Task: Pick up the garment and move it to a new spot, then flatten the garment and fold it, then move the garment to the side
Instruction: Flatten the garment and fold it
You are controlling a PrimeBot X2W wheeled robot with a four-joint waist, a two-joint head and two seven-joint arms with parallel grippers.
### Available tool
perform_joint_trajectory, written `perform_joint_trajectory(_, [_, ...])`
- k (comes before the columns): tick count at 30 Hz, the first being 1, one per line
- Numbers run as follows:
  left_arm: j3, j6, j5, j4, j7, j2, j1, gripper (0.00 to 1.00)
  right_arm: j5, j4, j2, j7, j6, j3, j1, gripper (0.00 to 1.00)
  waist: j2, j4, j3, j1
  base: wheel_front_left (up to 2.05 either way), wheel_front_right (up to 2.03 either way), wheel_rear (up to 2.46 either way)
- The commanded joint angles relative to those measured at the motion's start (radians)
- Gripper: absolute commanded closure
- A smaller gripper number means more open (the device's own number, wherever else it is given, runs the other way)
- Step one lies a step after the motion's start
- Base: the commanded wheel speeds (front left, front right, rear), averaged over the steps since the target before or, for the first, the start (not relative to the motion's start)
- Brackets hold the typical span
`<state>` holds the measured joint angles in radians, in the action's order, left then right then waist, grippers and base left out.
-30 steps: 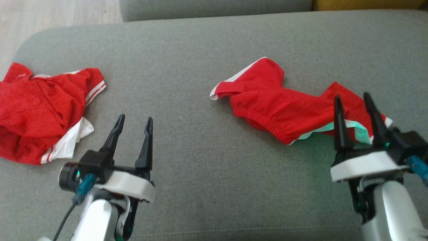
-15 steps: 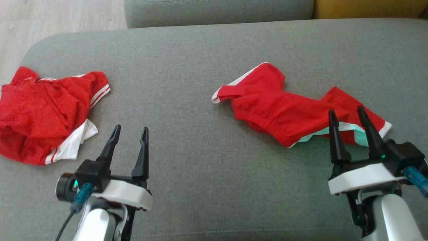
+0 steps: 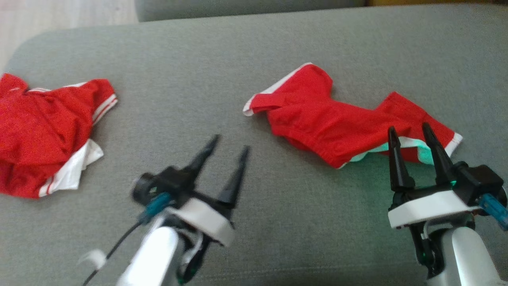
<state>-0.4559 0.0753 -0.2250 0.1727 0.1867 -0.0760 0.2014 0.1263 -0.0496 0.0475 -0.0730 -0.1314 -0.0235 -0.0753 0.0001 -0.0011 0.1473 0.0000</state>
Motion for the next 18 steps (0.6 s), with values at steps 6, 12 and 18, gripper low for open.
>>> perform_joint_trajectory(6, [-0.121,0.043,-0.099,0.073,-0.046,0.022,0.126,0.0,0.012,0.046,0.003,-0.002,0.001,-0.044,-0.087,0.0,-0.0001,-0.086,0.092,0.0,0.0,0.0,0.0])
perform_joint_trajectory(12, [-0.227,0.051,-0.184,0.178,-0.035,0.025,0.21,0.0,0.022,0.043,0.003,-0.016,0.001,-0.06,-0.113,0.0,-0.0001,-0.15,0.146,0.0,0.0,0.0,0.0])
perform_joint_trajectory(18, [-0.308,0.054,-0.255,0.264,0.016,0.026,0.302,0.0,0.04,0.034,0.003,-0.035,0.001,-0.073,-0.135,0.0,-0.0001,-0.2,0.184,0.0,0.0,0.0,0.0])
